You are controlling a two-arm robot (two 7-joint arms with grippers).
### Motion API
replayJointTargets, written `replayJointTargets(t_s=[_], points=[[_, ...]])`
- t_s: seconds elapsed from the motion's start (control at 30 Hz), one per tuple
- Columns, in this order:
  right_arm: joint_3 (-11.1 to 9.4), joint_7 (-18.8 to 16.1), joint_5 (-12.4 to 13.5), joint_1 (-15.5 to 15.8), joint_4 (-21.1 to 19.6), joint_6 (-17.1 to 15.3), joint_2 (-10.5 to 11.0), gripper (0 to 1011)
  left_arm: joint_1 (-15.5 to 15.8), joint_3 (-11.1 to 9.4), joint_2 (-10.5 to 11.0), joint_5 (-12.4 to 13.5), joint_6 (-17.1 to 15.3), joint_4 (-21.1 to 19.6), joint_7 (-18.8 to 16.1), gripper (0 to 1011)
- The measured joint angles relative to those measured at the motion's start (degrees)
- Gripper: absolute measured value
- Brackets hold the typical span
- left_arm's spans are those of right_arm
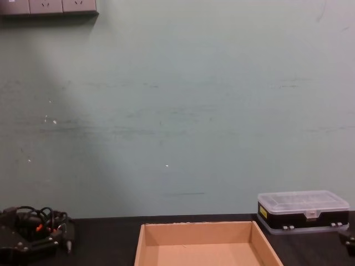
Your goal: Use one hand to pick up the angle iron from the table and place it into the box.
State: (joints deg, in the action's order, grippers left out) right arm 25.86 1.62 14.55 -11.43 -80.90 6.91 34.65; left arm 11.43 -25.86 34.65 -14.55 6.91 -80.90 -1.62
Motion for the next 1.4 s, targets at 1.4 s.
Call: replayJointTargets(t_s=[1.4], points=[[0.0,0.0,0.0,0.0,0.0,0.0,0.0,1003,0.0,0.0,0.0,0.0,0.0,0.0,0.0,1000]])
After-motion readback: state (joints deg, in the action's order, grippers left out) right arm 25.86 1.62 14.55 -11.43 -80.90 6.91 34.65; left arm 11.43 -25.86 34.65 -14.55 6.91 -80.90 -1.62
